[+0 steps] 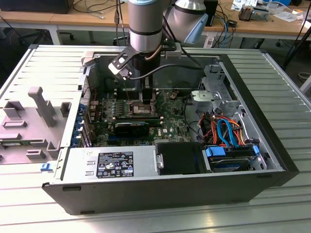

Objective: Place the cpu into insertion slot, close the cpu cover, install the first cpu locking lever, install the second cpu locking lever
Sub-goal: 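Place the cpu into insertion slot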

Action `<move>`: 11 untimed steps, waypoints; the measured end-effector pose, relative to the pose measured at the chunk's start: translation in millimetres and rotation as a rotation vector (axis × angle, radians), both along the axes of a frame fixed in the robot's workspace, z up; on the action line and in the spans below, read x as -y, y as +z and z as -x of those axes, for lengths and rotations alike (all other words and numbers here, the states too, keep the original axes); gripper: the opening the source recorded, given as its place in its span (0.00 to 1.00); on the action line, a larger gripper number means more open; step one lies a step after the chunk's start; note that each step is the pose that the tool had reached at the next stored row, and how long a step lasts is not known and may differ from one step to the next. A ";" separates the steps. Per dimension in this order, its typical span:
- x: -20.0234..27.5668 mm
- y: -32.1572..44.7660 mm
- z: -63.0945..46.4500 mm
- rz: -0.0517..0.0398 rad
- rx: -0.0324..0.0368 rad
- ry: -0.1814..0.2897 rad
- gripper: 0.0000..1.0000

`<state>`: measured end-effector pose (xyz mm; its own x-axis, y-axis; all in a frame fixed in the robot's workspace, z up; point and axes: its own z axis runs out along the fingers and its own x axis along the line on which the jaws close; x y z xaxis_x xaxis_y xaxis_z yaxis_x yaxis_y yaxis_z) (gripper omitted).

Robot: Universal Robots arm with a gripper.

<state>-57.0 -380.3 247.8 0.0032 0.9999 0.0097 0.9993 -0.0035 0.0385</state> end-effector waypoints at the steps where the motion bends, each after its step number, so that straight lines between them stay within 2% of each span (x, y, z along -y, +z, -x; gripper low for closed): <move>1: 0.0 -0.2 0.0 0.0000 0.0000 0.010 0.54; 11: 0.1 -1.2 2.1 0.0002 0.0000 0.024 0.54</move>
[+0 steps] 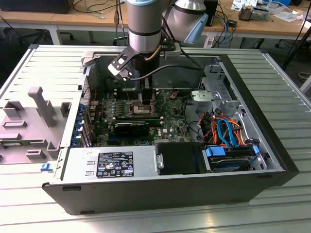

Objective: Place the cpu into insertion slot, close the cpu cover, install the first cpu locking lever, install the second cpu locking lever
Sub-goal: 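Place the cpu into insertion slot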

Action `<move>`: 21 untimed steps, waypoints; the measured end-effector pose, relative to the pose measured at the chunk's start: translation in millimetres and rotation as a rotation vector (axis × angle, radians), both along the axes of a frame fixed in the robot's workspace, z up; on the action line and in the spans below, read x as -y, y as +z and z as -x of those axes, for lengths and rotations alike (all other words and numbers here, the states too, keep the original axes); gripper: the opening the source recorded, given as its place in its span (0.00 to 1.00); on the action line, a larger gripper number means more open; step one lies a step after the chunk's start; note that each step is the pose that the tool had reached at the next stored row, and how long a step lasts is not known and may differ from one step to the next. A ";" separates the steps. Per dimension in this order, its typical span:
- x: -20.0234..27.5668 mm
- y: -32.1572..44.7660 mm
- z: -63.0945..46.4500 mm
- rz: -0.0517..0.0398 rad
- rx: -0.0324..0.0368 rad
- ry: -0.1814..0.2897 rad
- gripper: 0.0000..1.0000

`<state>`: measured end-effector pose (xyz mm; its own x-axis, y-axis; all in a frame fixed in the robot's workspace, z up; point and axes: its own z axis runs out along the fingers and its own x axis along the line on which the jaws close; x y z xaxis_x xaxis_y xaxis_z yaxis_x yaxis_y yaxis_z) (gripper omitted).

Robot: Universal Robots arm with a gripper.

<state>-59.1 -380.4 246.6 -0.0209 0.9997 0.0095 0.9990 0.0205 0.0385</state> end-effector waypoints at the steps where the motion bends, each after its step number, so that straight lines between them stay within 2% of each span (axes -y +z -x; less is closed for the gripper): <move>1: 0.0 -0.1 0.3 0.0000 0.0000 0.000 0.54; 21: 0.2 -5.1 3.9 -0.0002 0.0001 0.000 0.54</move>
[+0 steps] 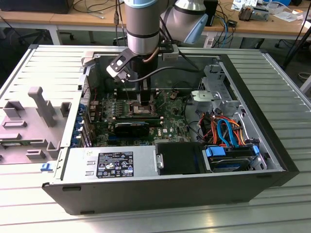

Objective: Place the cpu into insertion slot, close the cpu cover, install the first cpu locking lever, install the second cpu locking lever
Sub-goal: 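Place the cpu into insertion slot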

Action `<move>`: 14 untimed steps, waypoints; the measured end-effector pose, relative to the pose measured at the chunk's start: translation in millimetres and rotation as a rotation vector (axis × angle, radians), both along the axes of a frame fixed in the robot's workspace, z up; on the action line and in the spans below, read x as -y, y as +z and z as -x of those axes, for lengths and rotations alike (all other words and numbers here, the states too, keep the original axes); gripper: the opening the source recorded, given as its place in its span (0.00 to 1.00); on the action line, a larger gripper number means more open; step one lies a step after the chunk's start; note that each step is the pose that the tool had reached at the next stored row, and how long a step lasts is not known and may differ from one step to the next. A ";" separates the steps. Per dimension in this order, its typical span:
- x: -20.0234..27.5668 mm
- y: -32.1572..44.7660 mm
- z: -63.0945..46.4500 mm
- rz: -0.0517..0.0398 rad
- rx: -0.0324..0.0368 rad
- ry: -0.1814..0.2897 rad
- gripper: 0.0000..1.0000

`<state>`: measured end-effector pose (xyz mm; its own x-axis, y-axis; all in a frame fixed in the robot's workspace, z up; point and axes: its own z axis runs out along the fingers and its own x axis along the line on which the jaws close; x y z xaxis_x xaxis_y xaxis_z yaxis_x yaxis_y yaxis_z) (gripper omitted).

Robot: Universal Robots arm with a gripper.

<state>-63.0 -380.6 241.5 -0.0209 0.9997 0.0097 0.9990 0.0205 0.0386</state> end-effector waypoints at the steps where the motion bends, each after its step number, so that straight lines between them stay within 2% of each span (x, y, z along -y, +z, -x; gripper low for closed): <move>1: 0.0 -0.8 0.0 0.0001 -0.0001 0.000 0.54; 6: 0.0 -3.4 2.0 0.0000 0.0000 0.000 0.54; 14: 0.1 -13.4 3.0 0.0001 0.0000 0.000 0.54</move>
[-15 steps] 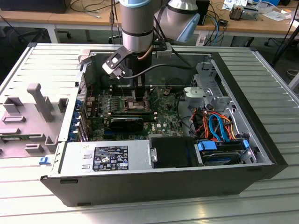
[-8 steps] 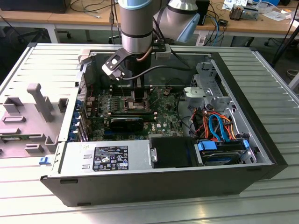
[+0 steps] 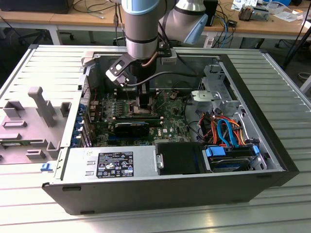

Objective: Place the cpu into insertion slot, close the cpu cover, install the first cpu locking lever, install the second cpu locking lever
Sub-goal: 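Place the cpu into insertion slot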

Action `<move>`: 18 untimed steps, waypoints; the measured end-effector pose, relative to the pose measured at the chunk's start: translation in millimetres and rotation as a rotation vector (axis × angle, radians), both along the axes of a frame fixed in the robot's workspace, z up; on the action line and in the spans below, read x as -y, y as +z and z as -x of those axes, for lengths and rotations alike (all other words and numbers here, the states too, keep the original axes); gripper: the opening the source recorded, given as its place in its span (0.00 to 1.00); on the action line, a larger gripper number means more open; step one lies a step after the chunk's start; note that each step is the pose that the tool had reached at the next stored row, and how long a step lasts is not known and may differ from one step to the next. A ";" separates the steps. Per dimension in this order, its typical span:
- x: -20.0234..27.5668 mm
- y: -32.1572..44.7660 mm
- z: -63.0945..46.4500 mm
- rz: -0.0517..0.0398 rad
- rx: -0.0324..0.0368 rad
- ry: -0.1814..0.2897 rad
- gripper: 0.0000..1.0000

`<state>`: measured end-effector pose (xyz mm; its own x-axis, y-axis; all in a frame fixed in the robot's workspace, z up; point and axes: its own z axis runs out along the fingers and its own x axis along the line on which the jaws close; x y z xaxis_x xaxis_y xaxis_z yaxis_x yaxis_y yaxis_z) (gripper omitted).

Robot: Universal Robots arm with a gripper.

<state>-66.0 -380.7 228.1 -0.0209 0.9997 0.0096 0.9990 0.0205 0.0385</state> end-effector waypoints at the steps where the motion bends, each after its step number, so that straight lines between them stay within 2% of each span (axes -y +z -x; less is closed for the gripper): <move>1: 0.0 -0.8 0.0 0.0000 0.0000 0.000 0.54; 18: 0.0 -18.2 4.9 0.0000 0.0000 0.000 0.54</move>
<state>-70.9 -380.6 209.9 -0.0208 0.9997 0.0096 0.9990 0.0204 0.0385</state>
